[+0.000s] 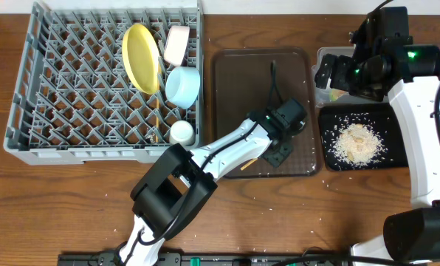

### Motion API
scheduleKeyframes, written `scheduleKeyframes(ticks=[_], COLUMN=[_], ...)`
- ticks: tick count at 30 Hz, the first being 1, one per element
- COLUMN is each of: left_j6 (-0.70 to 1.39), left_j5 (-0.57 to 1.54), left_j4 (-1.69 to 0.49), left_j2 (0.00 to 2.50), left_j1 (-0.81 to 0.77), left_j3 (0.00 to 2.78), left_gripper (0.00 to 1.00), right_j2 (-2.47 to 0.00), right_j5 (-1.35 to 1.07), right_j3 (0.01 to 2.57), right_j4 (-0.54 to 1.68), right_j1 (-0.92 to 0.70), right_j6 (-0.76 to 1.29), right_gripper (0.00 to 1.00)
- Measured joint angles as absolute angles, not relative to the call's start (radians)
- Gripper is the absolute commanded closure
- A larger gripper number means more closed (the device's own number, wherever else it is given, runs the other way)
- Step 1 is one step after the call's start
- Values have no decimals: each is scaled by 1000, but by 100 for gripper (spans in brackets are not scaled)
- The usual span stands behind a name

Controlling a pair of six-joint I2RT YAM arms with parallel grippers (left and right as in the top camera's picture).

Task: Sort waste into correct bins and load items into the dishwasher
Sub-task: 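Move left gripper back to remaining chopstick and grasp it, then carry second chopstick left and place it in the rack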

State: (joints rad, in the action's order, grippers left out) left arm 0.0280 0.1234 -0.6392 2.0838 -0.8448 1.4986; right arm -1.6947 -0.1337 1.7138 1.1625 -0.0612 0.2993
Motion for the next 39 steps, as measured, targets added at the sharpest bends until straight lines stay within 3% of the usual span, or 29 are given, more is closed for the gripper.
scheduleKeyframes(ticks=[19, 21, 26, 39], left_j6=[18, 18, 11, 3], left_j5=[98, 98, 98, 99], left_j4=[-592, -589, -586, -624], left_j2=[2125, 2125, 2127, 2122], left_j1=[-838, -838, -835, -815], left_j3=[1499, 1499, 1499, 1506], left_gripper=[55, 60, 92, 93], right_j2=[-1695, -1695, -1695, -1695], right_j5=[-134, -134, -134, -134], right_j3=[1714, 1714, 1714, 1714], right_j4=[1163, 1163, 1163, 1163], right_j1=[-61, -61, -61, -61], right_j6=[299, 299, 299, 299], right_gripper=[1, 1, 1, 1])
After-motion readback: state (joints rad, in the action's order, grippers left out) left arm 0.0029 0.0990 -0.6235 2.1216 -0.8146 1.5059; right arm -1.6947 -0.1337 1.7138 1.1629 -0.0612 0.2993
